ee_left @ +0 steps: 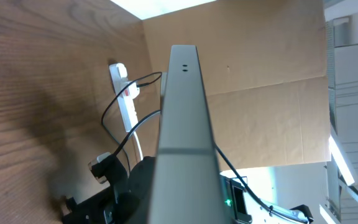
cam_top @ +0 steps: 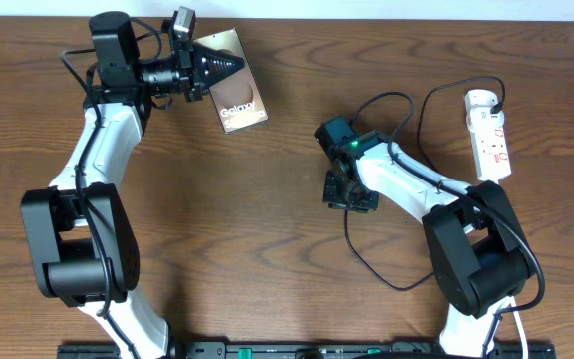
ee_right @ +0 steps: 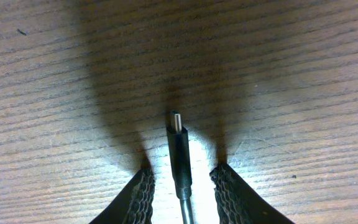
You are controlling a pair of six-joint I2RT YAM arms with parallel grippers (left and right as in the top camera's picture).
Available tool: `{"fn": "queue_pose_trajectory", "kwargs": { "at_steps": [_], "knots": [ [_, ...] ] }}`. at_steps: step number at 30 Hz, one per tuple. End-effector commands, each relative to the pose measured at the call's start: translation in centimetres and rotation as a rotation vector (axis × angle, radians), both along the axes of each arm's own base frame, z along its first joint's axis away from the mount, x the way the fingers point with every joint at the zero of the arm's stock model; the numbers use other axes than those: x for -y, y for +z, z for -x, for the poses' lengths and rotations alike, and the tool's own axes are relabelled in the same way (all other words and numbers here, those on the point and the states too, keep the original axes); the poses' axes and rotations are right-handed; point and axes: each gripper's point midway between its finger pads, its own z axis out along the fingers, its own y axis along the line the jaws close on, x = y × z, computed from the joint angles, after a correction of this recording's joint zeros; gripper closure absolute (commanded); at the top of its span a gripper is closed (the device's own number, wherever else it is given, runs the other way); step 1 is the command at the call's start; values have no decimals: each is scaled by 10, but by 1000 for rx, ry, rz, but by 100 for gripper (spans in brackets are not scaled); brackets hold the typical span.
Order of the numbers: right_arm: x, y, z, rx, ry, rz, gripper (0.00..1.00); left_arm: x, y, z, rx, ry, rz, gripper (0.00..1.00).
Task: Plug charger to phone and switch on socket
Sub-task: 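Grasp the black cable just behind its USB-C plug with the right gripper, then lift the cable plug with the right gripper toward the phone's bottom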
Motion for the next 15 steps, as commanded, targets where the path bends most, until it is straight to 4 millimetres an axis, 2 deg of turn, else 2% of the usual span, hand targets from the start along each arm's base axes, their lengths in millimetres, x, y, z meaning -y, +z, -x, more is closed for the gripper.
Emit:
{"fn": "queue_pose_trajectory", "kwargs": {
  "at_steps": [1, 9, 15],
  "knots": [
    [-1, -2, 5, -15, -7, -2, 69, 1, 8, 5, 34, -29, 8, 93],
    [-2, -2, 5, -15, -7, -2, 73, 1, 8, 5, 34, -29, 8, 93],
    [-2, -2, 5, -14, -7, -2, 84, 1, 8, 5, 34, -29, 8, 93]
  ]
}}
